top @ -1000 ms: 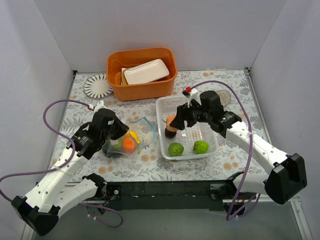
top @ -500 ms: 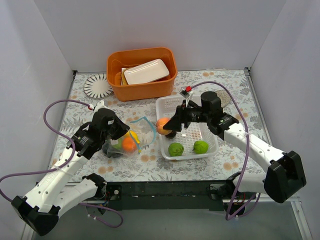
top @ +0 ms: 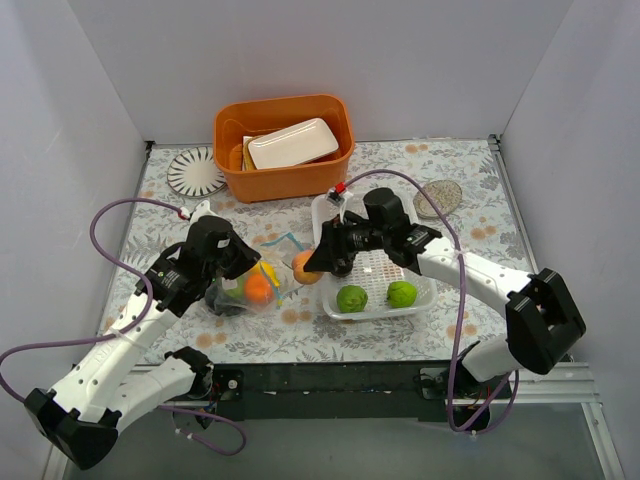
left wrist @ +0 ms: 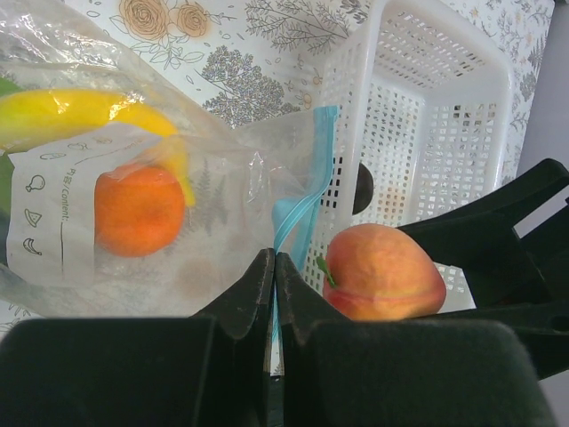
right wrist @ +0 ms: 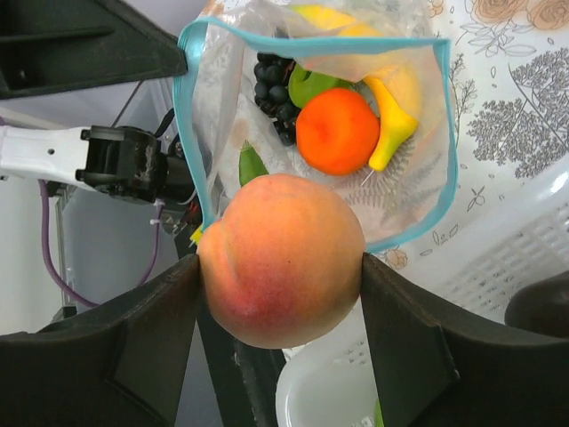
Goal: Place the food in the zip-top bag and seal the zipper
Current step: Place the fake fruit in the zipper food storage bag.
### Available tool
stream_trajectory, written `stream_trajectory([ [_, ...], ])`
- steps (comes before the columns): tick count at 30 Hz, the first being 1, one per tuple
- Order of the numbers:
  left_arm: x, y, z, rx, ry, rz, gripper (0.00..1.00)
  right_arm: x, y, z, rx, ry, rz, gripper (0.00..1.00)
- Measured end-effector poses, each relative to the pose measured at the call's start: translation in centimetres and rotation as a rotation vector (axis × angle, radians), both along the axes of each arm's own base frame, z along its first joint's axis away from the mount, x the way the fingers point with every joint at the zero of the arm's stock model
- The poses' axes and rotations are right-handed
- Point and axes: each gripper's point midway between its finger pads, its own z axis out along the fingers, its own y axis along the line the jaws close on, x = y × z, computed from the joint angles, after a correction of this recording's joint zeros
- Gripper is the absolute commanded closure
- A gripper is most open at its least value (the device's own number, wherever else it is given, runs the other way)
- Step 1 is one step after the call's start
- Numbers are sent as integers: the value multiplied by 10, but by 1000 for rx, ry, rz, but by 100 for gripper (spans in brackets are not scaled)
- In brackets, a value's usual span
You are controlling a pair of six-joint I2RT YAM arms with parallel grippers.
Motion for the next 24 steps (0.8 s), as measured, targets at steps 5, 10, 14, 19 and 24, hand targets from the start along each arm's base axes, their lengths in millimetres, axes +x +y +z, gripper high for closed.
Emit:
stream_trajectory([
  [5, 0, 0, 1, -1, 0, -1, 100, 11, 19, 5, -20, -18, -11, 71],
  [10, 1, -1, 3, -4, -3, -2, 100, 31, 35, 2, -68, -10, -41, 75],
  [14, 2, -2, 4, -3, -2, -2, 100, 46, 45, -17, -139, 26, -62, 76],
  [19, 4, -3, 5, -5, -4, -2, 100, 41, 49, -42, -200, 79, -65, 77],
  [24, 5, -4, 6, -7, -8, -3, 100, 32, 61, -44, -215, 66, -89, 76],
])
